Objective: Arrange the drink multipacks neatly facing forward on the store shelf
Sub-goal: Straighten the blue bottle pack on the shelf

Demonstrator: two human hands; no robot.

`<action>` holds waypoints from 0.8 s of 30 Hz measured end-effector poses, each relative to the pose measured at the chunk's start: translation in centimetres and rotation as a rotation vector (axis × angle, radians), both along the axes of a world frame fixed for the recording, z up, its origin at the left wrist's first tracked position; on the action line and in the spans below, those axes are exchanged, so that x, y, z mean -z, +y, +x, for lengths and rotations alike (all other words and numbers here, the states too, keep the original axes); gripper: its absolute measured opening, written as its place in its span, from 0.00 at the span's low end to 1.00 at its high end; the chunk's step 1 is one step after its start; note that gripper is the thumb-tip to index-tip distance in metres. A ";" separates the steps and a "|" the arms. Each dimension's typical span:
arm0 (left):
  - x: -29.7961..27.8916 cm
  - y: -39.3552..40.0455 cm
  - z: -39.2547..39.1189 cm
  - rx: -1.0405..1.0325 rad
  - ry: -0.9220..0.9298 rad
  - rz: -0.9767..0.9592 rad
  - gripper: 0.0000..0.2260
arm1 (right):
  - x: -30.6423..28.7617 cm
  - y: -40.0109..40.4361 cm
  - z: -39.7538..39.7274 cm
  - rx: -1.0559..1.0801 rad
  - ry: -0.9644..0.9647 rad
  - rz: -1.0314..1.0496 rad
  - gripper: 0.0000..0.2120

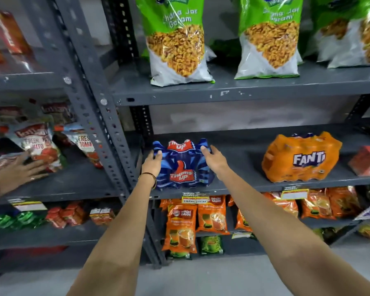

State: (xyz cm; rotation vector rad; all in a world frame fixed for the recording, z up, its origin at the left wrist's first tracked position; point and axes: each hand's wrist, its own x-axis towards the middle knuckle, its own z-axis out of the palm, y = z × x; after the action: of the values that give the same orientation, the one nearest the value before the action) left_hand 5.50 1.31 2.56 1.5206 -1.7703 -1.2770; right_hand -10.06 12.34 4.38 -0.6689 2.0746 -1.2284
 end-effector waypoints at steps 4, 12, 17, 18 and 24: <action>0.3 -0.2 -0.2 -0.021 0.006 -0.038 0.24 | 0.8 0.1 -1.0 0.006 0.041 0.002 0.28; 0.5 0.0 -0.3 -0.039 -0.020 -0.086 0.23 | 0.4 0.1 -1.3 -0.010 0.074 -0.007 0.20; 0.2 0.6 -1.1 0.007 0.030 -0.051 0.23 | 0.4 0.6 -2.3 0.037 0.073 -0.019 0.20; 0.3 0.6 -1.3 0.019 0.045 -0.038 0.23 | 0.4 0.9 -2.6 0.053 0.068 -0.019 0.21; 0.1 1.4 -2.6 0.051 0.020 -0.039 0.23 | 0.7 1.7 -3.8 0.089 0.067 -0.028 0.19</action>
State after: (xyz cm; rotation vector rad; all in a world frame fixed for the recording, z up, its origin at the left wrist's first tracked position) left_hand 2.89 2.74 2.50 1.4454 -1.8216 -1.2693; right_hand -13.88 14.08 3.66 -0.6448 2.1661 -1.3028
